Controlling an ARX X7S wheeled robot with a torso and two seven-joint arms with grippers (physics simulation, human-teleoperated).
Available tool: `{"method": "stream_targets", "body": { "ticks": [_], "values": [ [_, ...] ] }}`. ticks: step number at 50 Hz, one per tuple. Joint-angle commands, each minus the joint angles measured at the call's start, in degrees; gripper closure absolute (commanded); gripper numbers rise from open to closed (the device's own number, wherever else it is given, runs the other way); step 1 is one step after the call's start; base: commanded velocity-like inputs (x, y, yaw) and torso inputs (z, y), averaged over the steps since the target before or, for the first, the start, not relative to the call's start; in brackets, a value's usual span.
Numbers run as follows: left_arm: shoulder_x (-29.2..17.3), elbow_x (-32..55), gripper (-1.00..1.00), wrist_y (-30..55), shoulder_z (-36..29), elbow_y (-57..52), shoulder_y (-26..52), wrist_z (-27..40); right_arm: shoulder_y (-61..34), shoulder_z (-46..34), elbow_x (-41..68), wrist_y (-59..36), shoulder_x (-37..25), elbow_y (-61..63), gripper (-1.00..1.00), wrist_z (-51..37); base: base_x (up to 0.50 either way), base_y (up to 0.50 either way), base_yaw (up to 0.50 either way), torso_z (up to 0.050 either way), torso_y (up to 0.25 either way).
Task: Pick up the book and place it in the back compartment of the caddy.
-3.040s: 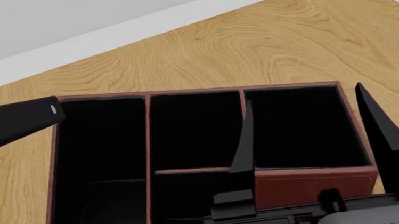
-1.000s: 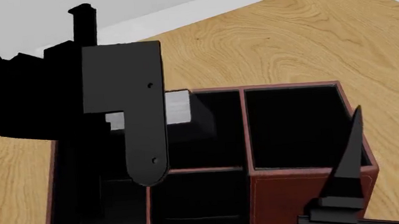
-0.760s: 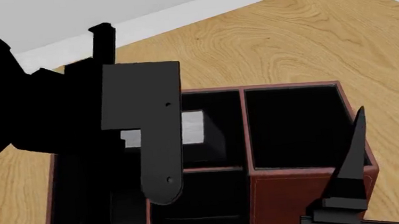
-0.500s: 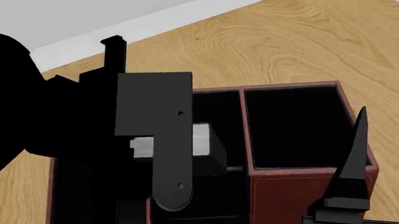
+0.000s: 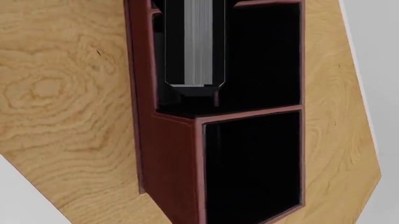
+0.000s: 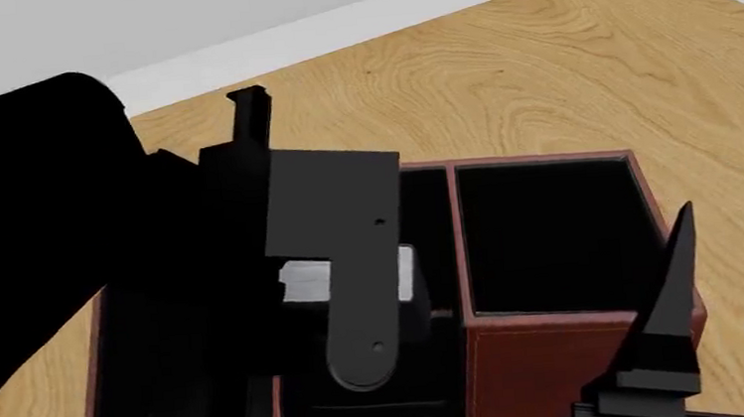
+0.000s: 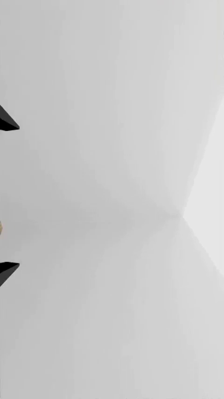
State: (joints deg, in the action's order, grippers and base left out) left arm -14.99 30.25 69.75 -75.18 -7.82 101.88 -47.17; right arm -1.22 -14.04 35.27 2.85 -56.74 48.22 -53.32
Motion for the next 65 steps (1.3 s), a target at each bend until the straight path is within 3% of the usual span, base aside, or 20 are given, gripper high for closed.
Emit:
{"method": "stream_targets", "body": {
  "ticks": [1, 65],
  "values": [
    [4.8, -5.2, 1.00, -1.9, 2.4, 3.4, -0.7, -3.1, 1.3, 1.8, -2.0, 1.1, 1.3, -0.4, -1.00, 1.2, 0.00, 0.00, 0.00, 0.000, 0.000],
    [9.2, -8.5, 1.00, -16.2, -2.5, 20.6, -8.9, -2.9, 0.6, 1.0, -1.7, 1.8, 3.8, -4.3, -1.00, 3.2, 0.00, 0.00, 0.00, 0.000, 0.001]
  ]
}}
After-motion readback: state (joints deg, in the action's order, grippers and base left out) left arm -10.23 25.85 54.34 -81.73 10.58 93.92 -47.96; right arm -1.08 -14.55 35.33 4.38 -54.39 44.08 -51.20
